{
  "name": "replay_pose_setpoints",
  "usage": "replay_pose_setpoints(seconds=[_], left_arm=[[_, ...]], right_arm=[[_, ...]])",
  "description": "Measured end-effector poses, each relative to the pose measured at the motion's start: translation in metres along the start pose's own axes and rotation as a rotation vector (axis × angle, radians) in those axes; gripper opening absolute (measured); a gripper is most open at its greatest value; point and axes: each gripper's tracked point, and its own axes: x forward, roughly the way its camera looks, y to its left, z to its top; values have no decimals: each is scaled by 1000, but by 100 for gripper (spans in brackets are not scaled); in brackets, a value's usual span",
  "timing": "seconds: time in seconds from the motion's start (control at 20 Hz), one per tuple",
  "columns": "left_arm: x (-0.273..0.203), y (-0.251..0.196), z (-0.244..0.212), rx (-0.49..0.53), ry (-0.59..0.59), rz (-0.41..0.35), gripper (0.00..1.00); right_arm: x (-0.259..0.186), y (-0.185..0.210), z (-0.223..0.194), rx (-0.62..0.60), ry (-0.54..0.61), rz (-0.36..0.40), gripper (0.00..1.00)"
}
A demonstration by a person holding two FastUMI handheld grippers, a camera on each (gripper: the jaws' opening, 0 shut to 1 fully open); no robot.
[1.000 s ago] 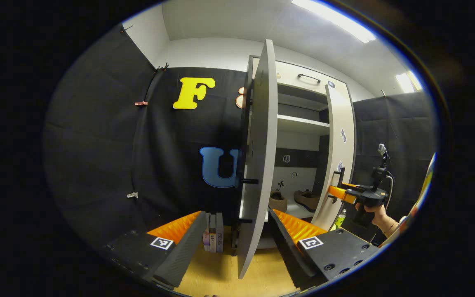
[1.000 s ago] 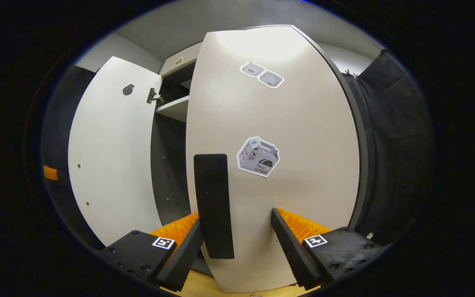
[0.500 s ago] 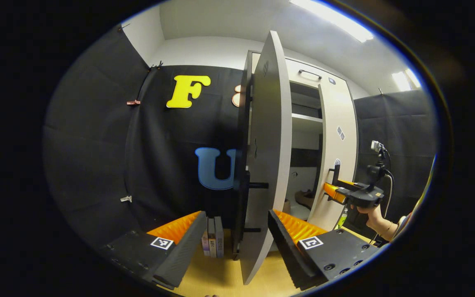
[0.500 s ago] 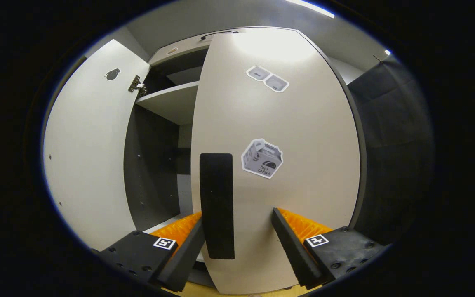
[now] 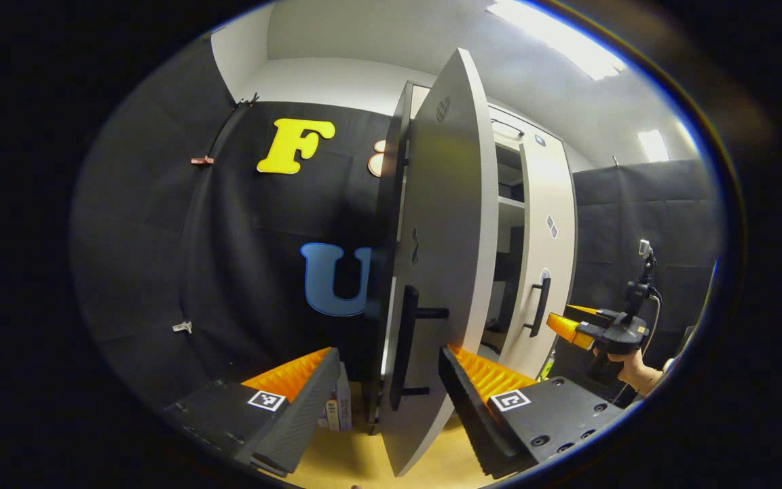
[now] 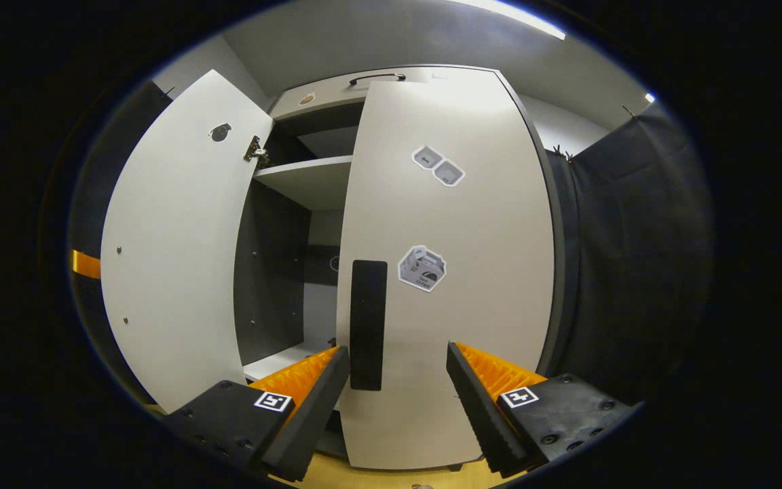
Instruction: Grab one shoe with the right hand and put it into the shoe cabinet, grab the other shoe with the left hand and put it into the shoe cabinet; then close the right door with the right hand and the left door with the left hand.
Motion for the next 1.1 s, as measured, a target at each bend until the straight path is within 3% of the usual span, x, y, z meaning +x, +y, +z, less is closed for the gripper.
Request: replay_pose_setpoints(seconds=[0.35,0.65,1.1], left_arm=[[33,-63,-5,-16,5,-143,93],[70,-109,-8,15,-1,-190,93],[148,-160,-16,47,-11,-190,95]], right_arm=[[-30,-18,7,11,10,13,95],[-30,-48,4,30,20,-3,95],[-32,-101,-8,58,45,-45,95]])
